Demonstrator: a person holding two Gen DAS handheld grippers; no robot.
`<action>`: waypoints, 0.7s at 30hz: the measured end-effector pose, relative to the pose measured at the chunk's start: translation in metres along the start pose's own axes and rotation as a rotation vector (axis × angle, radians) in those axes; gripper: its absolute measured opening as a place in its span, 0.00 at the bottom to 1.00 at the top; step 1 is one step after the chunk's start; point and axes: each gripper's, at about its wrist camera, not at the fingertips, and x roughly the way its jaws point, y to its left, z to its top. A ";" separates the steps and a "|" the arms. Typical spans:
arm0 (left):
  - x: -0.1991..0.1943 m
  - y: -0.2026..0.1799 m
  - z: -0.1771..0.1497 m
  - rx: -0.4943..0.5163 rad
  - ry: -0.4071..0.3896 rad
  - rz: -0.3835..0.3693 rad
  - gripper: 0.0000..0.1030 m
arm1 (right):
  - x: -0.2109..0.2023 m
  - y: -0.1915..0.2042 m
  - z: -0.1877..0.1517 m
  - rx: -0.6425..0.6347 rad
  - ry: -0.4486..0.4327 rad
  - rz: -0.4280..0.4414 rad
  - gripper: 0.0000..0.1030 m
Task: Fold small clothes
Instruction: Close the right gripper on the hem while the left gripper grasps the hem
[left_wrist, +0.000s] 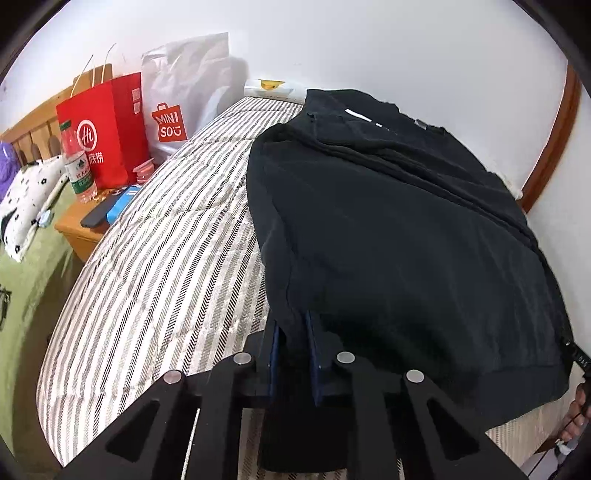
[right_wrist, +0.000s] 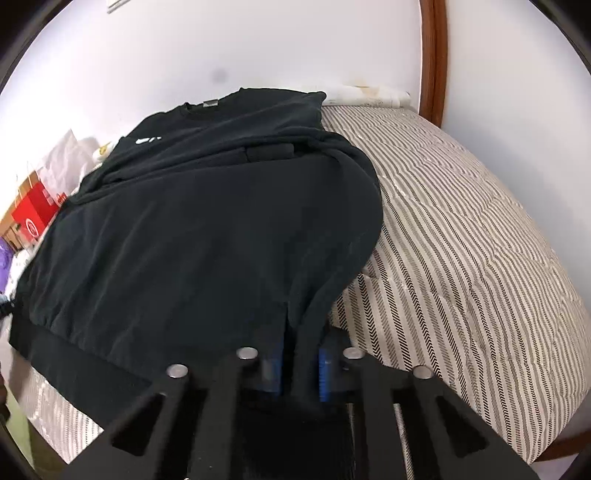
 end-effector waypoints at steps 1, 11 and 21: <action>-0.002 0.000 -0.002 -0.003 -0.004 -0.002 0.12 | -0.001 -0.001 0.000 0.013 -0.002 0.011 0.10; -0.035 0.003 -0.022 -0.033 -0.035 -0.050 0.11 | -0.020 -0.011 -0.009 0.035 -0.025 0.033 0.08; -0.067 0.001 -0.056 -0.029 -0.048 -0.121 0.11 | -0.056 -0.025 -0.029 0.049 -0.043 0.051 0.08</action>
